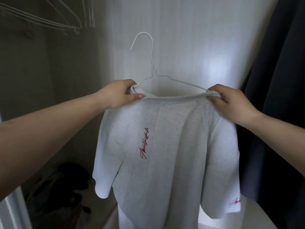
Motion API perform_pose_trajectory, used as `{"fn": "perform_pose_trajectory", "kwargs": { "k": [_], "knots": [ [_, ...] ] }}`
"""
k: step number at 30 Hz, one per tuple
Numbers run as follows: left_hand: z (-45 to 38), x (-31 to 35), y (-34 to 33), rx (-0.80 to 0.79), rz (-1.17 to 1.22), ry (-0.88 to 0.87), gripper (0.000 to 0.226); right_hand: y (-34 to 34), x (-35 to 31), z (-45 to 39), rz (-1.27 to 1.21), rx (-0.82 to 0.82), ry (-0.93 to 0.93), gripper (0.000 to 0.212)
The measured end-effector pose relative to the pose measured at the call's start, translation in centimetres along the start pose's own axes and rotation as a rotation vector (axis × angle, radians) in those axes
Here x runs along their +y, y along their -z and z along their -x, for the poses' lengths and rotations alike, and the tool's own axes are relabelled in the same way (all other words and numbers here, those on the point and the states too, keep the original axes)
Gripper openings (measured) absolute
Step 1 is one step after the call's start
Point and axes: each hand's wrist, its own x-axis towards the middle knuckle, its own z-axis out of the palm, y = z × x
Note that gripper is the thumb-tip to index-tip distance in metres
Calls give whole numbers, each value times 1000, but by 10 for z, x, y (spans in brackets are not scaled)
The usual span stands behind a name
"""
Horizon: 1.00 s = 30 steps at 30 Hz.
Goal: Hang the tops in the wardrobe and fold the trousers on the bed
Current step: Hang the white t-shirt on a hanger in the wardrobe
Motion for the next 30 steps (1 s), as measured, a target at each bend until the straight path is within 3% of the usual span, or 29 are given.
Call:
{"fn": "perform_pose_trajectory", "kwargs": {
  "k": [4, 7, 11, 18, 21, 24, 27, 30],
  "knots": [
    [1, 15, -1, 32, -95, -186, 29, 5, -6, -4, 162, -130, 77, 14],
    [-3, 30, -6, 70, -190, -271, 29, 1, -18, -8, 112, -129, 123, 18],
    [-7, 28, -5, 130, -164, -273, 23, 0, -17, -8, -7, -56, 54, 23],
    [-4, 6, -1, 182, -158, -160, 40, 4, -7, -3, -49, 4, -3, 26],
    [-2, 1, 5, 267, -261, -205, 29, 6, -5, -4, -36, 18, 6, 27],
    [-1, -1, 11, 227, -300, -288, 28, 8, -5, -5, -7, -22, 30, 29],
    [1, -4, 11, 159, -202, -281, 32, 11, -3, -5, 35, -48, 50, 29],
    [3, -1, 9, 140, 158, -150, 32, 12, 1, -4, 49, -62, 35, 29]
  ]
}}
